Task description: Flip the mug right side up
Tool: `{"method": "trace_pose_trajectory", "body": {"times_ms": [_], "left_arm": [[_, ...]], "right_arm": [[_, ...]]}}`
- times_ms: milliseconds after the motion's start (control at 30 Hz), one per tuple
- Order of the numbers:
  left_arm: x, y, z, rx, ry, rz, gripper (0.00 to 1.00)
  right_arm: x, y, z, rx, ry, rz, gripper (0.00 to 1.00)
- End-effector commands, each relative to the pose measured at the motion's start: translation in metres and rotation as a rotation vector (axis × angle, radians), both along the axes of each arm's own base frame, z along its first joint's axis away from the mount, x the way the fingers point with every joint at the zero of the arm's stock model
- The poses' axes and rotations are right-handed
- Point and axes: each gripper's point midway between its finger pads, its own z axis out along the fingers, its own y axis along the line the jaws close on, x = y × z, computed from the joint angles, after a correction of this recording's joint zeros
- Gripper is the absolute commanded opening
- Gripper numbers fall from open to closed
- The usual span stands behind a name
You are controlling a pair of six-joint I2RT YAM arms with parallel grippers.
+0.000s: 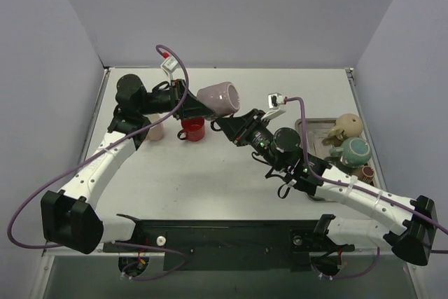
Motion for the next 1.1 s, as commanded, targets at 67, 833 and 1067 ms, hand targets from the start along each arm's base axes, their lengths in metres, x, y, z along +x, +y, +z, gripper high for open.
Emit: {"method": "trace_pose_trajectory", "body": {"times_ms": [67,833,1067], "left_arm": [[-0.008,0.005,0.019,-0.011,-0.139,0.018,0.00],[0.002,0.234,-0.273,1.728,-0.265,-0.047,0.00],[0.000,0.236,-0.311,1.756,-0.203,-0.135,0.00]], "right_arm": [[0.003,0.020,0.018,0.000,-0.020,0.051,0.00],[-0.019,-0.362,-0.188,-0.794,0.581,-1.206,0.86],[-0.047,-0.408,-0.203,-0.694,0.597,-1.477,0.93]]}}
